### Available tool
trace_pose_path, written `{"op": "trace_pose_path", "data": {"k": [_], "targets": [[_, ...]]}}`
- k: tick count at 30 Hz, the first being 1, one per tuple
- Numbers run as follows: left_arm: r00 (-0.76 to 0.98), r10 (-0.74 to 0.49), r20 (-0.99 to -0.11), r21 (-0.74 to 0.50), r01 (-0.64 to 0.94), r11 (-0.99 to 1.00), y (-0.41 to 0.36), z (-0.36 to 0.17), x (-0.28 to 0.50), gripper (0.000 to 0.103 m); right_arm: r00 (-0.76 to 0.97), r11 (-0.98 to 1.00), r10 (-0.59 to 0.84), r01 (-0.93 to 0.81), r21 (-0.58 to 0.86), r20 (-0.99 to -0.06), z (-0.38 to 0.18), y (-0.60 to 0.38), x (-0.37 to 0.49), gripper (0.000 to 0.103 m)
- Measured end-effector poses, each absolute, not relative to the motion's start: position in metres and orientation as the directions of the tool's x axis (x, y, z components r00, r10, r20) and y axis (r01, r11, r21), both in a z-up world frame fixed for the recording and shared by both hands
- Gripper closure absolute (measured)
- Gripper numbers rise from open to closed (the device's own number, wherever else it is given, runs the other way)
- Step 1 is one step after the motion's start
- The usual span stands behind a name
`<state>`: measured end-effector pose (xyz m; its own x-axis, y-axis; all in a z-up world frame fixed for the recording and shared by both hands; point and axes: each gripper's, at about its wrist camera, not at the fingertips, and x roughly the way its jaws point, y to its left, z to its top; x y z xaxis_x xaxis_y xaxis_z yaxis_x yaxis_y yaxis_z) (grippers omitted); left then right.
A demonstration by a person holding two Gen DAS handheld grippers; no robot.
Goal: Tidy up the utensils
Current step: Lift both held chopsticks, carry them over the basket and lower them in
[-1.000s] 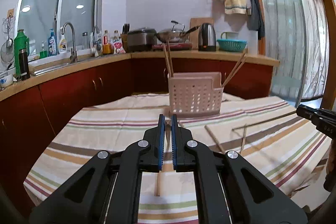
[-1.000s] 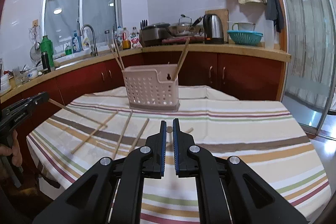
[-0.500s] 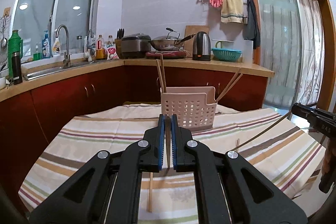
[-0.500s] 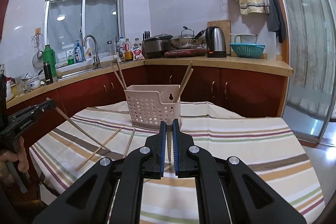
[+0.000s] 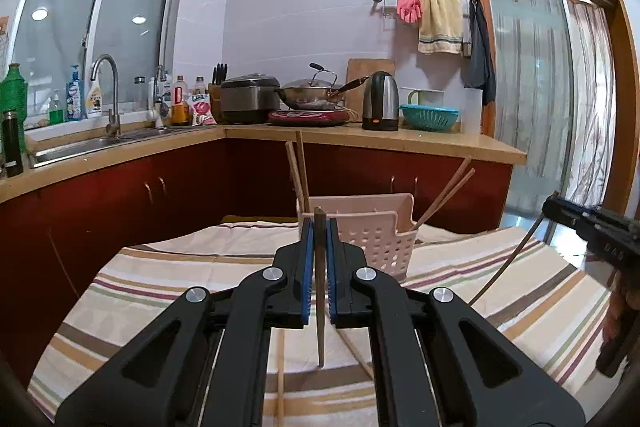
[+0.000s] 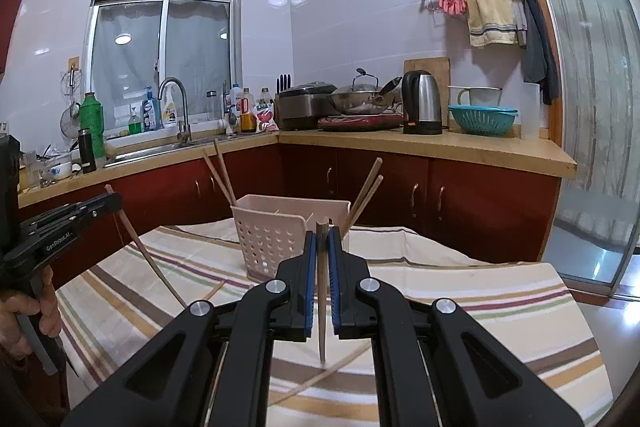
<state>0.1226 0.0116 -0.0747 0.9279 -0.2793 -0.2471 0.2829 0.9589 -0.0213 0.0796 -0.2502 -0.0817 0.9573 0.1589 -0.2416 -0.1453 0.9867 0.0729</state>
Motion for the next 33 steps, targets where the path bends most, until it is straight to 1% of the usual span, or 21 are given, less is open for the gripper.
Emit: {"op": "trace_pose_path", "data": {"k": [8, 18, 26, 30, 33], "targets": [[0.929, -0.325, -0.175, -0.011, 0.328, 0.945, 0.000, -0.038, 0.136, 0.097, 0.967, 0.981, 0.188, -0.174, 0.092, -0.175, -0.054, -0.254, 0.089, 0.096], [0.930, -0.361, -0.065, 0.010, 0.362, 0.932, -0.021, 0.014, 0.160, 0.097, 0.974, 0.970, 0.224, -0.219, 0.104, -0.040, -0.005, -0.256, 0.119, 0.096], [0.941, -0.338, 0.012, 0.013, 0.338, 0.941, -0.031, 0.037, 0.197, 0.097, 0.976, 0.973, 0.203, -0.211, 0.097, 0.080, 0.025, -0.254, 0.156, 0.096], [0.948, -0.318, 0.027, -0.002, 0.318, 0.948, -0.033, 0.040, 0.221, 0.097, 0.977, 0.974, 0.195, -0.204, 0.102, 0.089, 0.023, -0.251, 0.183, 0.096], [0.954, -0.296, 0.036, -0.003, 0.297, 0.955, -0.035, 0.037, 0.240, 0.097, 0.980, 0.977, 0.185, -0.191, 0.090, 0.076, 0.014, -0.246, 0.202, 0.096]]}}
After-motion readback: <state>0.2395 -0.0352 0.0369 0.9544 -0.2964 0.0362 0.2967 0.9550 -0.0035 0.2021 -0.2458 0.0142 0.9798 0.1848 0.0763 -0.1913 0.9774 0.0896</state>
